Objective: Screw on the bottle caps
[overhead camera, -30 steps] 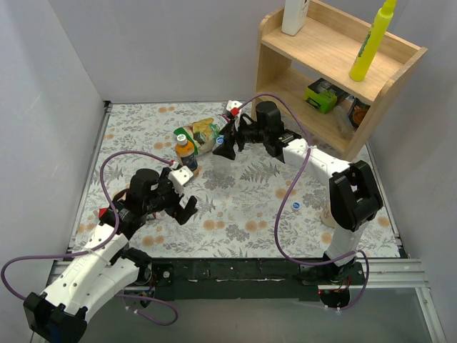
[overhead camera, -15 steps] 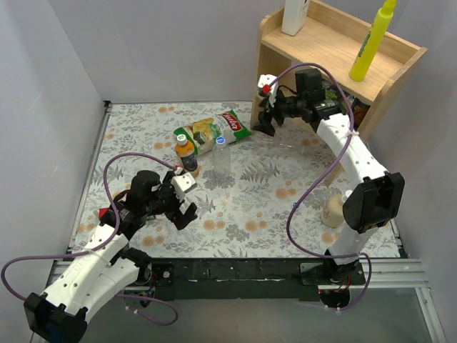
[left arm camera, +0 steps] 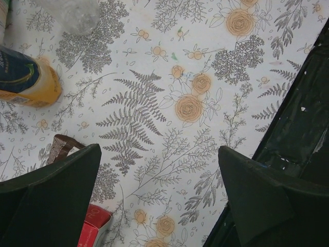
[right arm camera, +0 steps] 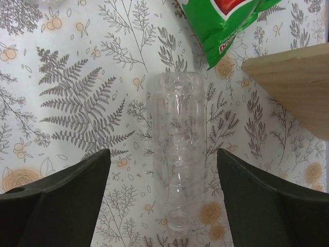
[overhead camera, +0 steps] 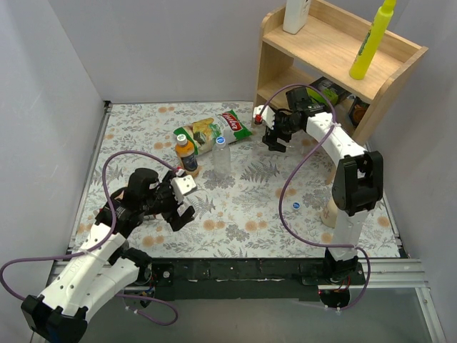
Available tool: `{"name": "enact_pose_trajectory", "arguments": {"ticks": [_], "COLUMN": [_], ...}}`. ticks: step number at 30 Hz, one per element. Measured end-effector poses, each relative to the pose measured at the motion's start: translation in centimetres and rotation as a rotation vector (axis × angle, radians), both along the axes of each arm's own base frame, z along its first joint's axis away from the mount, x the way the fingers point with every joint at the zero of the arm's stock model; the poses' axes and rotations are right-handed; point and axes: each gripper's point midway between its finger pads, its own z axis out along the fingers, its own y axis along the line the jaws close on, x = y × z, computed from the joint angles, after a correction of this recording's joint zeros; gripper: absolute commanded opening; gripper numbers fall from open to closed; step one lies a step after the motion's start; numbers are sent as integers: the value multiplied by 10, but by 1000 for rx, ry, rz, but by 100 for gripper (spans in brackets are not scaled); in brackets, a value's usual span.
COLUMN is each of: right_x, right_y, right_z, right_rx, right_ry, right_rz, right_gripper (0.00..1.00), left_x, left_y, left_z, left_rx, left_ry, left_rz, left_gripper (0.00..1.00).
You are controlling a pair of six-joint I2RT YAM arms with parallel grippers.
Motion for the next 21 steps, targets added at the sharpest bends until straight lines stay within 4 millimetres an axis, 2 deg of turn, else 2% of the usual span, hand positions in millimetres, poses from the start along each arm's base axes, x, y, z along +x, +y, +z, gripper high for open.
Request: {"name": "enact_pose_trajectory", "arguments": {"ticks": [3,6,10,13,17,21], "right_x": [1,2,-19,-39,-33,-15], "right_y": [-6,-23,-40,-35,-19,-26], "right_z": [-8,-25,-58,-73,-65,-53], "right_rx": [-41,-122,-251,-331,-381,-421], "right_ry": [1,1,8,6,-64,-123], "right_rz": [5,-1,46,106,136,93], "right_gripper": [91,94,95,95,95,95], "left_x": [-3,-4,-3,-4,-5,-6], "left_y": [1,3,3,3,1,0], "left_z": [-2,-3,-2,-2,-1,0], "left_rx": [4,3,-6,-12,-23,-28], "left_ry": [13,24,28,31,37,40], "left_rz": [-2,1,3,2,-8,-13], "left_gripper": [98,98,98,98,98,98]}}
